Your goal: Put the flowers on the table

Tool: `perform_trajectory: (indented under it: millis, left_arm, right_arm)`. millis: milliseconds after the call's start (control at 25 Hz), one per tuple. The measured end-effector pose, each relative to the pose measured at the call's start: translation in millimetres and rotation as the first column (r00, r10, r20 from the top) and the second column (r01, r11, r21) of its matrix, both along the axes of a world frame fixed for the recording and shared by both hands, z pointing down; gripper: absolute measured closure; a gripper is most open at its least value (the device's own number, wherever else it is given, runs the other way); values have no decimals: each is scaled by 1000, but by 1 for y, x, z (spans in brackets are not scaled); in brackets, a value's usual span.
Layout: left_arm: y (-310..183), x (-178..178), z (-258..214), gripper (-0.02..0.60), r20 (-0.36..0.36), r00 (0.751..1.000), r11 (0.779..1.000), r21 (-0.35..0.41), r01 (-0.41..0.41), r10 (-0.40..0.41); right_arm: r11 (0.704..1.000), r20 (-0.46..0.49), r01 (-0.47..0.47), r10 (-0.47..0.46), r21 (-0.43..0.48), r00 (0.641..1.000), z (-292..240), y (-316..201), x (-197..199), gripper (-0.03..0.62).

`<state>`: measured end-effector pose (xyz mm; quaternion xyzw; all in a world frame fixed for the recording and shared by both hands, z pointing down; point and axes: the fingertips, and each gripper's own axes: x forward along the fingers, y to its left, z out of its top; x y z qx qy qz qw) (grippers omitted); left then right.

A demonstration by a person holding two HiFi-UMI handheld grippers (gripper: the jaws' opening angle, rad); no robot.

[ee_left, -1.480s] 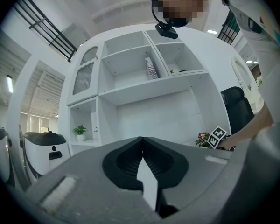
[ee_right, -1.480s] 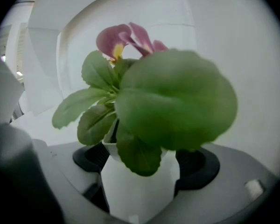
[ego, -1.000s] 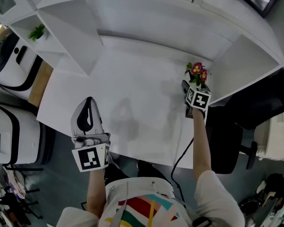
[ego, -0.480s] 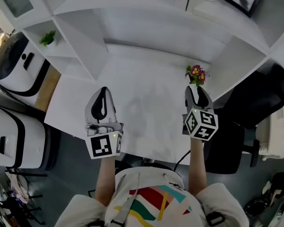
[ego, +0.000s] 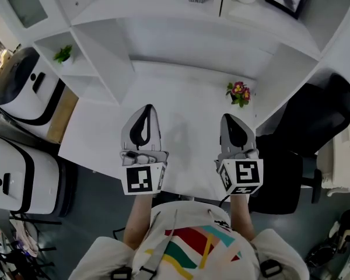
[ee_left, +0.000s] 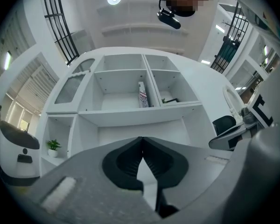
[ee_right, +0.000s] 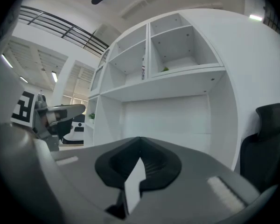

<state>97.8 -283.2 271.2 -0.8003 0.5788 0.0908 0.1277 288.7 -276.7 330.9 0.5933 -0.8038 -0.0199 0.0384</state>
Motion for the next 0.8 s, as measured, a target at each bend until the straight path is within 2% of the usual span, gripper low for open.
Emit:
perform_trajectory:
  millis: [280, 640, 800]
  left_arm:
    - [14, 22, -5, 578, -3, 998, 998, 17, -64, 64]
    - [25, 36, -20, 578, 1, 994, 993, 49, -106, 106]
    - [28, 37, -18, 578, 14, 994, 994, 38, -107, 107]
  right_arm:
    - [998, -23, 55, -55, -4, 998, -2, 18, -23, 594]
    - [999, 18, 38, -38, 13, 999, -13, 29, -12, 594]
    - [999, 29, 36, -37, 20, 999, -16, 35, -7, 594]
